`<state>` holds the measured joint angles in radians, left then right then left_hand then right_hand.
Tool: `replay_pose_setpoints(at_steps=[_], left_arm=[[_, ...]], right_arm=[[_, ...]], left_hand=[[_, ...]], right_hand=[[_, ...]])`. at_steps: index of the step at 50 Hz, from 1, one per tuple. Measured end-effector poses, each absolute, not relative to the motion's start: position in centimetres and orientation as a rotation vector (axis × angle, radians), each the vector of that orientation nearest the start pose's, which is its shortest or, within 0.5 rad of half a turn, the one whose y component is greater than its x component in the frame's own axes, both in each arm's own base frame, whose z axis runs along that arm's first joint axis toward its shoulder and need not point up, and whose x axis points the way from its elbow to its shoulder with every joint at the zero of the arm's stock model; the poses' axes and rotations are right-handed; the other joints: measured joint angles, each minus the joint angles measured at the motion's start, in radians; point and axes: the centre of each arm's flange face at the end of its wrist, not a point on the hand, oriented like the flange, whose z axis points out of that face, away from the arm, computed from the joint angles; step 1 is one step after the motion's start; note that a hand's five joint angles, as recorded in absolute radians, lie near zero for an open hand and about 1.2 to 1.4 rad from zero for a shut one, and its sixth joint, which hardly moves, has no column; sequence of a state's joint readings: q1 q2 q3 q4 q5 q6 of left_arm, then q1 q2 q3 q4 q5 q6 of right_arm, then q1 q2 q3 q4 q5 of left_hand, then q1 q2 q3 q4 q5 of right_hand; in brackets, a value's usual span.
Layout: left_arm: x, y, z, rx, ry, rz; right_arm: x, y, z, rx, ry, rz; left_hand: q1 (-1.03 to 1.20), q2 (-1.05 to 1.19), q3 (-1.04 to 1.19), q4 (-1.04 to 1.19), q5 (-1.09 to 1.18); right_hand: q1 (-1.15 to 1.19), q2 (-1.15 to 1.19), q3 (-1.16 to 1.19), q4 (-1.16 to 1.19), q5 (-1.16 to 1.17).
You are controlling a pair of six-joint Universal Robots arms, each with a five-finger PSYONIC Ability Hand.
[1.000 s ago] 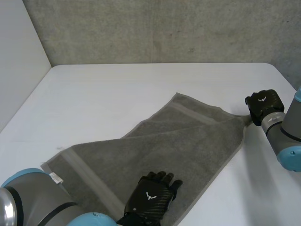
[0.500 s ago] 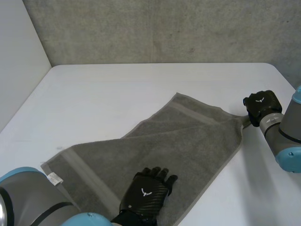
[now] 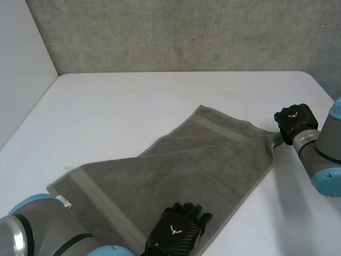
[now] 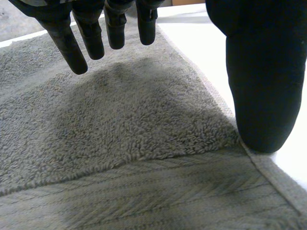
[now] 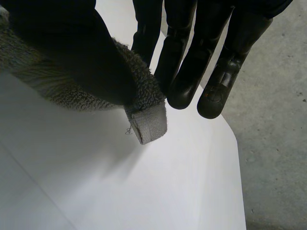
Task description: Fold the towel.
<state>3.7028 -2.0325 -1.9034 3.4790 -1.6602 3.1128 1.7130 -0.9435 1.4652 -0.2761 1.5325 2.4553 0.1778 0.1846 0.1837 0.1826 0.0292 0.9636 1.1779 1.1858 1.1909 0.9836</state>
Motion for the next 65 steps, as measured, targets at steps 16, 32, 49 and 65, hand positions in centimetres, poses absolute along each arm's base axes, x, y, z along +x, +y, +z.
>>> replay_pose_setpoints(at_steps=[16,32,49,65], left_arm=[[-31.1,-8.2,10.6,1.161,2.724,-1.810],[-29.9,-12.6,11.2,1.058,2.555,-1.847],[-26.6,-18.7,14.0,0.927,2.284,-1.886],[-25.0,-26.3,14.4,1.047,2.149,-1.867]], right_arm=[[18.9,-37.2,13.7,-1.143,2.499,-2.075],[18.9,-37.2,13.7,-1.145,2.500,-2.072],[20.5,-35.2,15.8,-1.231,2.409,-2.095],[25.0,-32.6,17.4,-1.752,2.206,-1.921]], left_hand=[[0.000,0.000,0.000,0.000,0.000],[0.079,0.070,0.071,0.073,0.041],[0.815,0.809,0.809,0.807,0.781],[0.977,1.023,1.023,1.025,0.975]], right_hand=[[0.000,0.000,0.000,0.000,0.001],[0.000,0.000,0.001,0.000,0.001],[0.000,0.000,0.001,0.000,0.001],[0.000,0.005,0.003,0.000,0.001]])
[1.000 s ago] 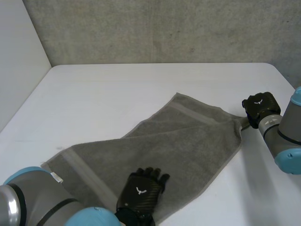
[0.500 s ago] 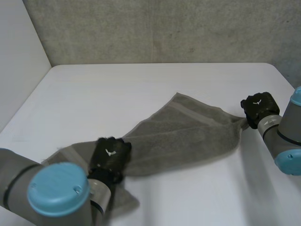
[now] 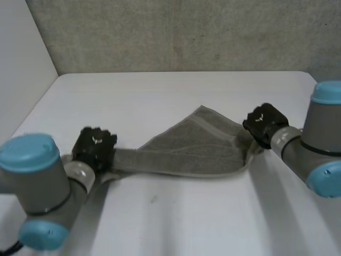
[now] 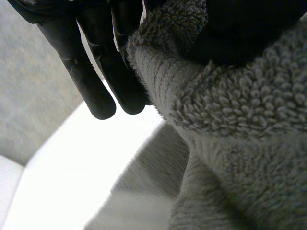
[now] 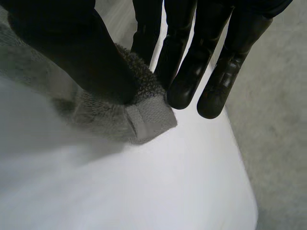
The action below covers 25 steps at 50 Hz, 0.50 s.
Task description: Fold the towel.
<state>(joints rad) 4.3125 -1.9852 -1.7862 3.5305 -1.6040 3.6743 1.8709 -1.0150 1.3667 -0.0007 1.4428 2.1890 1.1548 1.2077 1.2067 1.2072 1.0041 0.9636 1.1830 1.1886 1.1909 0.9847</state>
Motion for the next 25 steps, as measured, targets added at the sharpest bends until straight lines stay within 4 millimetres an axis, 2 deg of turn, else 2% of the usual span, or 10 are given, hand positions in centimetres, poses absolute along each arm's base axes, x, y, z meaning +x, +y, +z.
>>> replay_pose_setpoints(at_steps=[4,8,10,11,12,15,16,17,22,25], left_arm=[[-25.9,-29.3,16.2,1.061,2.047,-1.974],[-27.7,-34.1,21.2,1.009,1.823,-2.194],[-27.7,-34.1,21.2,1.009,1.823,-2.194],[-28.5,-36.3,25.2,0.938,1.673,-2.334],[-28.8,-36.8,26.6,0.911,1.625,-2.379],[-28.9,-37.3,28.0,0.882,1.580,-2.424],[-29.3,-38.0,32.2,0.782,1.461,-2.565],[-29.3,-38.1,34.1,0.727,1.424,-2.640],[-29.2,-37.9,35.4,0.664,1.431,-2.721],[-28.6,-37.4,32.6,0.661,1.591,-2.691]], right_arm=[[26.6,-34.5,19.3,-1.690,2.116,-2.106],[28.2,-38.3,24.3,-1.392,1.922,-2.539],[28.2,-38.3,24.3,-1.392,1.922,-2.539],[28.5,-39.4,26.8,-1.233,1.819,-2.711],[28.6,-40.3,30.0,-1.033,1.675,-2.894],[28.5,-40.4,31.0,-0.971,1.626,-2.946],[28.4,-40.5,32.5,-0.877,1.546,-3.018],[28.0,-40.0,35.4,-0.703,1.385,-3.128],[27.6,-39.3,35.5,-0.677,1.367,-3.123],[27.0,-37.6,32.6,-0.756,1.472,-2.994]], left_hand=[[0.001,0.006,0.006,0.006,0.009],[0.005,0.008,0.008,0.008,0.009],[0.005,0.008,0.008,0.008,0.009],[0.005,0.008,0.008,0.009,0.009],[0.005,0.008,0.008,0.009,0.009],[0.005,0.008,0.008,0.009,0.009],[0.005,0.008,0.008,0.009,0.009],[0.005,0.008,0.008,0.009,0.009],[0.005,0.008,0.008,0.009,0.009],[0.005,0.008,0.008,0.010,0.016]], right_hand=[[0.000,0.000,0.001,0.000,0.000],[0.000,0.000,0.001,0.004,0.000],[0.000,0.000,0.001,0.004,0.000],[0.000,0.000,0.001,0.004,0.000],[0.000,0.000,0.001,0.004,0.000],[0.000,0.000,0.001,0.004,0.000],[0.000,0.000,0.001,0.004,0.000],[0.000,0.000,0.001,0.004,0.000],[0.000,0.000,0.001,0.004,0.000],[0.000,0.000,0.001,0.004,0.000]])
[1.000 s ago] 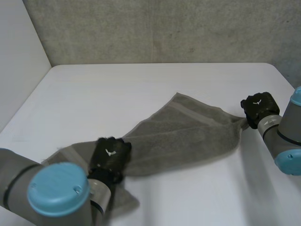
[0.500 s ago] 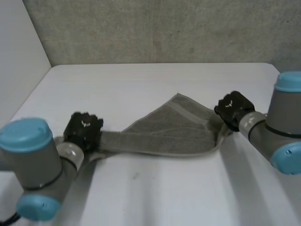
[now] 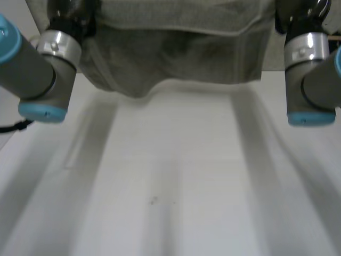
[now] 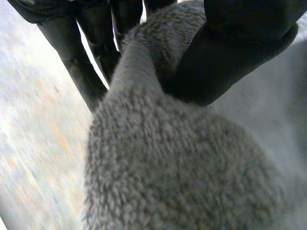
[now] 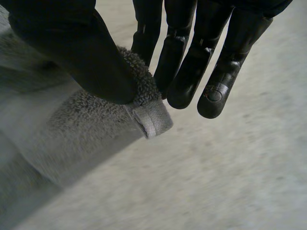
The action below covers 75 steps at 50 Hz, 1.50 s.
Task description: Fold the towel.
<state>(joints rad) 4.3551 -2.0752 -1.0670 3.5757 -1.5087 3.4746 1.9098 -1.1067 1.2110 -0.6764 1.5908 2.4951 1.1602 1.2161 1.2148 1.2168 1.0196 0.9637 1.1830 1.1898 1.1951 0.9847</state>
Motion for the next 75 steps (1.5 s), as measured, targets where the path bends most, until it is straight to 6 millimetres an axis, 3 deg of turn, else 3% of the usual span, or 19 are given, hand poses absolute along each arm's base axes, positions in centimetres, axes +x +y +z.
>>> replay_pose_setpoints(at_steps=[1,4,8,9,10,11,12,14,18,22,26,39,47,54,60,61,62,66,75], left_arm=[[-28.6,-37.4,32.6,0.661,1.591,-2.691],[-27.4,-36.7,28.1,0.695,1.761,-2.576],[-26.5,-35.2,23.0,0.766,1.906,-2.463],[-26.2,-34.1,20.5,0.818,1.967,-2.417],[-26.2,-34.1,20.5,0.818,1.967,-2.417],[-26.1,-33.3,18.9,0.863,2.007,-2.390],[-26.1,-32.7,17.8,0.898,2.035,-2.372],[-26.1,-31.4,15.3,0.978,2.110,-2.318],[-25.9,-29.9,12.3,1.069,2.216,-2.222],[-25.1,-29.4,10.7,1.094,2.290,-2.114],[-23.8,-29.7,10.4,1.076,2.310,-2.033],[-21.5,-29.6,10.1,0.944,2.284,-1.892],[-20.1,-29.0,11.3,0.791,2.247,-1.822],[-19.4,-27.8,12.3,0.768,2.240,-1.817],[-19.2,-26.6,12.4,0.783,2.259,-1.791],[-19.1,-26.4,12.3,0.788,2.265,-1.783],[-19.1,-26.4,12.3,0.788,2.265,-1.783],[-19.0,-25.6,12.2,0.803,2.288,-1.753],[-18.1,-24.3,13.7,0.810,2.326,-1.677]], right_arm=[[27.0,-37.6,32.6,-0.756,1.472,-2.994],[26.7,-36.2,29.6,-0.856,1.570,-2.865],[26.4,-34.1,25.1,-1.030,1.741,-2.662],[26.1,-32.8,22.6,-1.142,1.851,-2.533],[26.1,-32.8,22.6,-1.142,1.851,-2.533],[26.1,-32.5,21.9,-1.176,1.882,-2.496],[25.7,-31.3,19.8,-1.293,1.988,-2.364],[25.0,-30.0,17.6,-1.422,2.105,-2.199],[23.5,-28.4,15.0,-1.562,2.258,-1.961],[22.4,-28.5,14.5,-1.558,2.319,-1.915],[21.8,-29.4,14.9,-1.499,2.337,-1.961],[19.4,-31.5,15.4,-1.330,2.433,-2.025],[18.9,-31.6,15.4,-1.323,2.458,-2.019],[19.1,-31.2,15.3,-1.353,2.466,-1.986],[19.0,-30.6,15.3,-1.382,2.493,-1.916],[18.9,-30.3,15.4,-1.391,2.502,-1.892],[18.9,-30.3,15.4,-1.391,2.502,-1.892],[18.6,-29.2,15.6,-1.452,2.542,-1.784],[16.0,-26.2,16.9,-1.691,2.654,-1.461]], left_hand=[[0.000,0.000,0.000,0.000,0.000],[0.000,0.000,0.000,0.000,0.000],[0.000,0.000,0.000,0.000,0.000],[0.000,0.000,0.001,0.000,0.000],[0.000,0.000,0.001,0.000,0.000],[0.000,0.001,0.001,0.000,0.000],[0.000,0.001,0.001,0.000,0.000],[0.000,0.000,0.000,0.000,0.000],[-0.005,-0.058,-0.056,-0.050,-0.011],[-0.284,-0.325,-0.322,-0.326,-0.303],[-0.511,-0.566,-0.564,-0.567,-0.542],[-0.672,-0.732,-0.726,-0.731,-0.707],[-0.797,-0.858,-0.856,-0.859,-0.839],[-0.806,-0.867,-0.866,-0.869,-0.848],[-0.683,-0.751,-0.753,-0.754,-0.729],[-0.485,-0.550,-0.549,-0.564,-0.548],[-0.485,-0.550,-0.549,-0.564,-0.548],[-0.094,-0.134,-0.134,-0.135,-0.116],[-0.015,-0.012,-0.012,-0.013,-0.020]], right_hand=[[0.000,0.000,0.000,0.000,0.000],[0.000,0.000,0.000,0.000,0.000],[0.000,0.000,0.000,0.000,0.000],[0.000,0.000,0.000,0.000,0.000],[0.000,0.000,0.000,0.000,0.000],[0.000,0.000,0.000,0.000,0.000],[0.000,0.000,0.000,0.000,0.000],[0.000,0.000,0.000,0.000,0.000],[0.000,0.000,0.000,0.000,0.000],[0.000,0.000,0.000,0.000,0.000],[0.000,0.000,0.000,0.000,0.000],[0.000,0.000,0.000,0.000,0.000],[0.000,0.000,0.000,0.000,0.000],[0.000,0.000,0.000,0.000,0.000],[0.000,0.000,0.000,0.000,0.000],[0.000,0.000,0.000,0.000,0.000],[0.000,0.000,0.000,0.000,0.000],[0.000,0.000,0.000,0.000,0.000],[0.000,0.000,0.000,0.000,0.000]])
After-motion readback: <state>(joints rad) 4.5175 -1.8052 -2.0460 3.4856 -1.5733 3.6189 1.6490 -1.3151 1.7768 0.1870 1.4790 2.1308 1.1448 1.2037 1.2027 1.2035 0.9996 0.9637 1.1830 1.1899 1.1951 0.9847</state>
